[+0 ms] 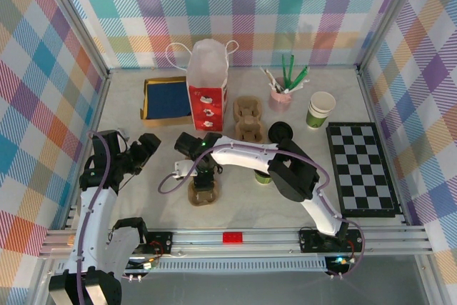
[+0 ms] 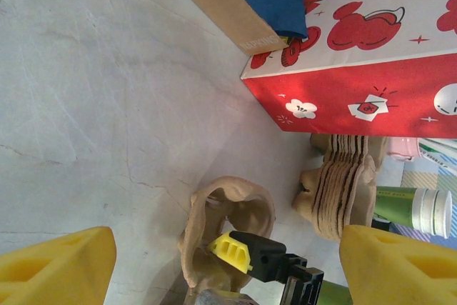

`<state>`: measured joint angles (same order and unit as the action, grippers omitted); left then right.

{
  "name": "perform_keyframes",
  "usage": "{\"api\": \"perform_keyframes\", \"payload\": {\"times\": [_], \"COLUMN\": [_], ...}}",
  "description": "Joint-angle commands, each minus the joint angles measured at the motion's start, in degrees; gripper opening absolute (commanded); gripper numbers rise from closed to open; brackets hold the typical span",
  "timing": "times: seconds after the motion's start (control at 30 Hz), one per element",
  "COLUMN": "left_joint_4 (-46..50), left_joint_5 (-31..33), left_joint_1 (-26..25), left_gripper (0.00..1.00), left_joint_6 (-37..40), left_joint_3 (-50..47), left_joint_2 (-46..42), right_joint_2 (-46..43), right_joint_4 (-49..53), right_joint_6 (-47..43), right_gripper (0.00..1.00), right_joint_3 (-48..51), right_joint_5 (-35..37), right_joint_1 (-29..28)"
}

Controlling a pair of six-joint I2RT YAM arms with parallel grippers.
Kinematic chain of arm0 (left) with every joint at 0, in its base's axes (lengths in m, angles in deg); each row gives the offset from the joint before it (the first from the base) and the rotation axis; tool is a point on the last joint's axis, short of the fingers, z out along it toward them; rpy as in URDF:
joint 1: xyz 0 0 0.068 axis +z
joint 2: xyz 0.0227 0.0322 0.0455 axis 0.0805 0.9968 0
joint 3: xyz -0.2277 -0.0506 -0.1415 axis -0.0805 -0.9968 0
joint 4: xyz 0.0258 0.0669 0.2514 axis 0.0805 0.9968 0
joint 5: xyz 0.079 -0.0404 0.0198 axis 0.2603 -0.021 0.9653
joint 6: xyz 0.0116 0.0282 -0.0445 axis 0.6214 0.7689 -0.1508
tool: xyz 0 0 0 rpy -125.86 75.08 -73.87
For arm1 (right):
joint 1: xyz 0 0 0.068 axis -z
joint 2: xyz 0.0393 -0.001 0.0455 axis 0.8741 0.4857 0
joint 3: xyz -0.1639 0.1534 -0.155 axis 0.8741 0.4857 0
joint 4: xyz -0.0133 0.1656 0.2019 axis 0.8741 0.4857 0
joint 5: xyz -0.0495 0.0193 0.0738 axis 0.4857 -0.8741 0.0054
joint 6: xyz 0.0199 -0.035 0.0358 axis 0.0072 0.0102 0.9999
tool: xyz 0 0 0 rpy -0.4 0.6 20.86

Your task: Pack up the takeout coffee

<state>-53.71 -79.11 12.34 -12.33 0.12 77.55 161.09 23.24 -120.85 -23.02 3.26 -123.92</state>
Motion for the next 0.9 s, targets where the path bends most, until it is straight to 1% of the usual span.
{"api": "perform_keyframes", "payload": {"times": [0.0, 0.1, 0.17, 0.3, 0.4, 0.57, 0.73, 0.87], "left_joint_4": [1.5, 1.42, 1.42, 1.64, 1.88, 3.35, 4.96, 5.81], "left_joint_5": [0.12, 0.04, 0.06, -0.06, -0.03, 0.37, 0.24, -0.58], "left_joint_1": [0.88, 0.85, 0.82, 0.8, 0.83, 0.86, 0.88, 0.44], "left_gripper": [0.82, 0.82, 0.82, 0.82, 0.82, 0.81, 0.82, 0.82], "left_joint_6": [0.94, 0.94, 0.94, 0.94, 1.02, 1.86, 3.77, 5.81], "left_joint_3": [1.63, 1.82, 2.14, 3.11, 3.95, 6.29, 9.87, 14.1], "left_joint_2": [-0.68, -0.55, -0.42, -0.28, -0.12, -0.13, 0.65, 2.65], "right_joint_2": [0.52, 0.63, 0.72, 0.9, 0.68, -1.92, -6.92, -13.99], "right_joint_4": [0.44, 0.51, 0.41, 0.21, 0.14, 0.7, 2.75, 4.9], "right_joint_6": [-0.15, 0.02, 0.1, 0.29, 0.54, 1.25, 1.92, 3.85], "right_gripper": [0.69, 0.65, 0.57, 0.56, 0.47, 0.4, 0.39, 0.39], "right_joint_3": [0.53, 0.64, 0.75, 1.11, 1.26, 1.17, 1.09, 2.57], "right_joint_5": [-0.33, -0.33, -0.38, -0.28, -0.26, 0.37, 1.08, 1.06], "right_joint_1": [-0.12, -0.13, -0.12, -0.16, -0.2, -0.61, -0.92, -0.92]}}
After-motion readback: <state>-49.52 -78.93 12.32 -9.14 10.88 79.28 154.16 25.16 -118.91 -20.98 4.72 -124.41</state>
